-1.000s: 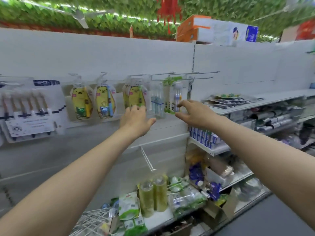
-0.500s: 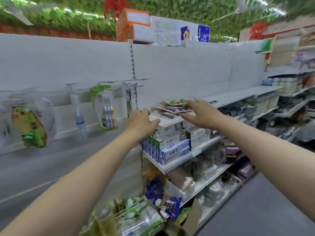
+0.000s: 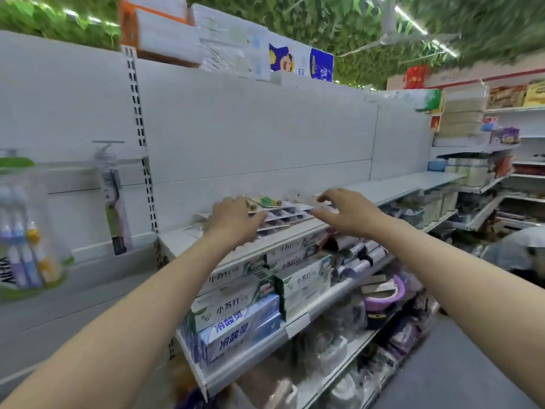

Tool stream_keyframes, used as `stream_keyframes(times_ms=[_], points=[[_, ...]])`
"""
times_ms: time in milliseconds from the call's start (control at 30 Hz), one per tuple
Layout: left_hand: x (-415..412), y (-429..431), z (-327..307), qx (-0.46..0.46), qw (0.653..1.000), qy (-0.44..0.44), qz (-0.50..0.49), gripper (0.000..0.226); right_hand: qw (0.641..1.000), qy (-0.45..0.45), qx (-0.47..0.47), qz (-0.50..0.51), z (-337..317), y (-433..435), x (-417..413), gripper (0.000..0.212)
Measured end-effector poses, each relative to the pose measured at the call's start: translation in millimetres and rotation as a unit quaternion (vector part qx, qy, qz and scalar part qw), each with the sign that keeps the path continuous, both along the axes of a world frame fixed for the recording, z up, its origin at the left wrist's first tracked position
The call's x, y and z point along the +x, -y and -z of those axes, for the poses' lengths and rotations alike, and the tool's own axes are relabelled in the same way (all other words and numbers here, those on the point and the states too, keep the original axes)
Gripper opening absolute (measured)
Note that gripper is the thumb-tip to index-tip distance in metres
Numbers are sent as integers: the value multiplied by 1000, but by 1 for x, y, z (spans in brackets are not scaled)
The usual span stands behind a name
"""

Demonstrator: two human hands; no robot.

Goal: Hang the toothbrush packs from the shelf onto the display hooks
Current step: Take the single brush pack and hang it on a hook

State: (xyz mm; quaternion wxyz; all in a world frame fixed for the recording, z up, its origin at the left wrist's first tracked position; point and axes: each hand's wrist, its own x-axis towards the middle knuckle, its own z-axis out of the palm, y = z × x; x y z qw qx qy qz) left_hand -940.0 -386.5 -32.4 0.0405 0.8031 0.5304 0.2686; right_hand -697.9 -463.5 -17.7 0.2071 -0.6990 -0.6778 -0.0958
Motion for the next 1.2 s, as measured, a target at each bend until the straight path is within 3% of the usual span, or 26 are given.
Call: stream_keyframes(times_ms=[200, 533, 833, 1033, 1200], points=[[87, -86, -19, 14, 1000, 25, -4, 63, 1000, -10, 11, 8, -19, -91, 93, 52], [223, -173, -5, -6, 1000, -7, -19, 67, 998, -53, -26, -20, 9, -208, 220, 50], [324, -221, 6, -125, 981, -47, -143, 76, 986, -105, -80, -103, 39, -306, 293, 55], [345, -233, 13, -167, 964, -52, -203, 39, 982, -97, -112, -115, 53, -340, 318, 68], [348, -234, 14, -172, 954, 22, -245, 36, 979, -36, -189, -61, 53, -357, 319, 69]])
